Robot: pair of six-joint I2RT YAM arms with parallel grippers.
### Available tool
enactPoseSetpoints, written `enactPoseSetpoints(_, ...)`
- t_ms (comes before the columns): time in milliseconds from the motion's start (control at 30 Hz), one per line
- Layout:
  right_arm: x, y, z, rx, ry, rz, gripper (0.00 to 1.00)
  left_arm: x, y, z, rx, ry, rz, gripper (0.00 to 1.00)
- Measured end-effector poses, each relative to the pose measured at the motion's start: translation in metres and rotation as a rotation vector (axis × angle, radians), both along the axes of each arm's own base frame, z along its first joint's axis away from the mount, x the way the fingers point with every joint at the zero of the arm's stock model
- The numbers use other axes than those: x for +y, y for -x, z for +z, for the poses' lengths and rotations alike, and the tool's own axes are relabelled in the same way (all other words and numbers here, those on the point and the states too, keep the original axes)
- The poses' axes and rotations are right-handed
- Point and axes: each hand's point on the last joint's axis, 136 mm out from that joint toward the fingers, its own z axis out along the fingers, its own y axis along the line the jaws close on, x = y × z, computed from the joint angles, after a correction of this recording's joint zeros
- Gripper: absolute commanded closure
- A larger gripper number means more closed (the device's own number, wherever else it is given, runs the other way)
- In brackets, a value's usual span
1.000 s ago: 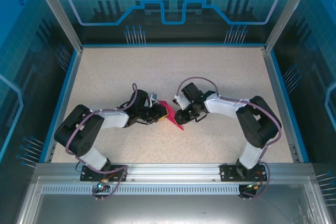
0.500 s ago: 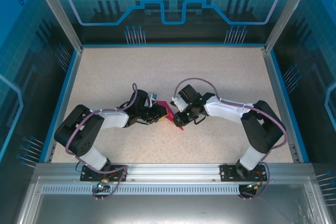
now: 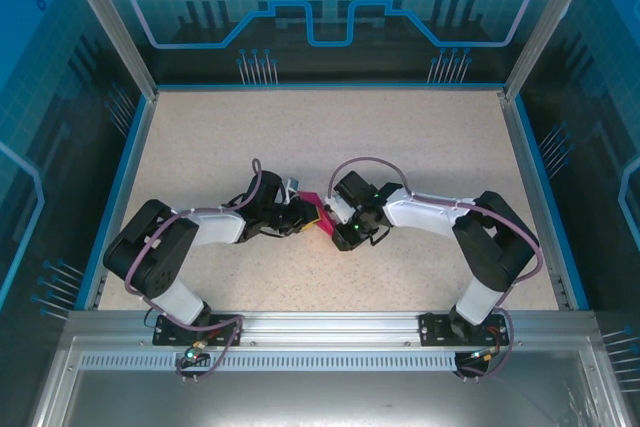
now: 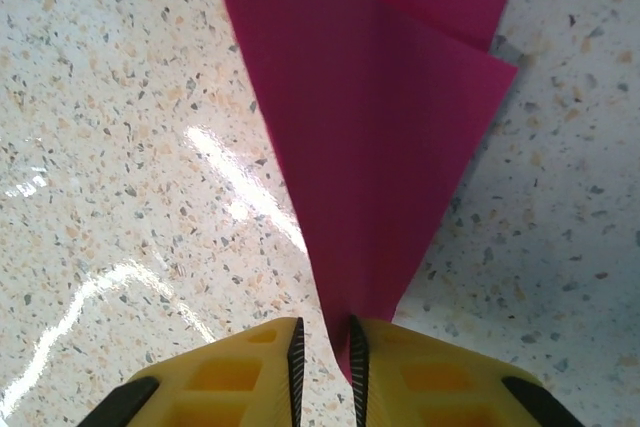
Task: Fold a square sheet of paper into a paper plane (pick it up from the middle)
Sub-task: Fold the wing for the fifth time at the center of the table.
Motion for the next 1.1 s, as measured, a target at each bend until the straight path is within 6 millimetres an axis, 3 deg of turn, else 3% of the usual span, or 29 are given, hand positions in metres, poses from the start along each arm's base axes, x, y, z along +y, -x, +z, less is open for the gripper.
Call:
enactPoseSetpoints(300, -0.003, 0.001, -0.011, 0.013, 0.03, 0.01, 0.91, 0.0, 0.0, 0.0, 0.0, 0.0, 0.0, 0.79)
enactPoseSetpoints(567, -0.003, -0.001, -0.009, 0.0, 0.027, 0.012, 0.72, 0.001, 0.001, -0.001, 0.003, -0.002, 0.0, 0.79)
enactPoseSetpoints(833, 0.009, -0.019, 0.029, -0.202, -0.07, 0.022, 0.49, 0.001, 0.001, -0.002, 0.004, -0.002, 0.0, 0.79)
enactPoseSetpoints(1100, 0.024, -0.028, 0.033, -0.346, -0.114, 0.065, 0.54, 0.001, 0.001, -0.002, 0.004, -0.002, 0.001, 0.79)
